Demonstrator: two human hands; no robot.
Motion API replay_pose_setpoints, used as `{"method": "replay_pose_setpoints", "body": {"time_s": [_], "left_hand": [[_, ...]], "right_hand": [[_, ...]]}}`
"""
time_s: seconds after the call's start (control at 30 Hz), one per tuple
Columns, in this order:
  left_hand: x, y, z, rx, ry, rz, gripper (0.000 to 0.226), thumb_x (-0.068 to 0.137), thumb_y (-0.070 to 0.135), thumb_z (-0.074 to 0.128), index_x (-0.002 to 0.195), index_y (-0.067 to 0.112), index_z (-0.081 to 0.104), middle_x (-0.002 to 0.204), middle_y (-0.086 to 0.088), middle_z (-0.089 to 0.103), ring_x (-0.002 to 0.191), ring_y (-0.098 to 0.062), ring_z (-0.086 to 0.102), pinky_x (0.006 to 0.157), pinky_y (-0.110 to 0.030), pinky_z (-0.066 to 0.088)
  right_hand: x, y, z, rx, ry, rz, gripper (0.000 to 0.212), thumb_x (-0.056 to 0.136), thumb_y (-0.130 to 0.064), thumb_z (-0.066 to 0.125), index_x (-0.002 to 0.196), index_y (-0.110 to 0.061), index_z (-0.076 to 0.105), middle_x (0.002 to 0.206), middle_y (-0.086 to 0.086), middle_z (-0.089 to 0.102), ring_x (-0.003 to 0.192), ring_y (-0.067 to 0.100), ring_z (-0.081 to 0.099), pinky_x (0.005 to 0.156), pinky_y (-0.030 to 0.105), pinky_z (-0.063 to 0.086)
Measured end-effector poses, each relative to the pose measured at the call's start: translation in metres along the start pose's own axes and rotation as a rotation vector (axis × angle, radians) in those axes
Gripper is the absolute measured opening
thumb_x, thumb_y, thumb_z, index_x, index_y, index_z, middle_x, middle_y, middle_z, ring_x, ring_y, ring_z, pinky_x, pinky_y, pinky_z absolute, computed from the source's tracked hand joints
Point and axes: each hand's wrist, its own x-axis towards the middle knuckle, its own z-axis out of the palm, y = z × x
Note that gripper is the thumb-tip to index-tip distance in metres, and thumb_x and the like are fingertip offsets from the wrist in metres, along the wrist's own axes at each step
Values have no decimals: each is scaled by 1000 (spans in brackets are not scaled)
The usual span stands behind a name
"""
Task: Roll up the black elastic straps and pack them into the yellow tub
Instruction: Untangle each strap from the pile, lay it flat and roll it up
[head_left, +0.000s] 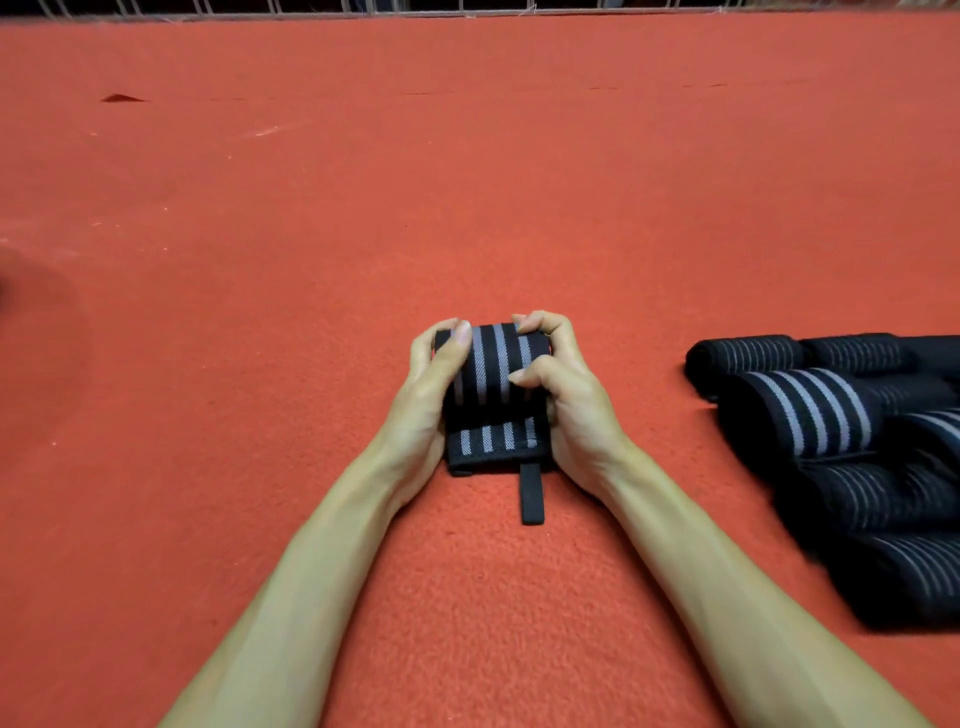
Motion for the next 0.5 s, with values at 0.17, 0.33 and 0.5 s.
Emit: {"method": "replay_pose_setpoints", "body": {"time_s": [0.17,0.33,0.5], "left_hand": [[3,-5,1,61,146,34,72,66,39,73,127,10,47,106,-4,65,87,-9,67,74,-28,54],[8,-7,-4,110,166,126,82,60,38,76,128,1,48,106,-10,64,92,-17,66,74,-28,53],[5,-9,-1,243,111,222,49,82,22,76,126,23,57,111,5,69,99,-4,64,84,-21,51]], "right_hand": [[0,3,-2,-21,-75,-2,45,72,-26,59,115,-37,51,122,7,47,101,17,54,82,32,47],[5,10,-3,-80,-7,90,60,83,-51,58,134,-23,43,122,2,63,111,15,64,97,38,50],[7,10,-16,211,29,37,49,89,-16,62,134,-6,46,114,11,64,105,24,64,88,33,53]]}}
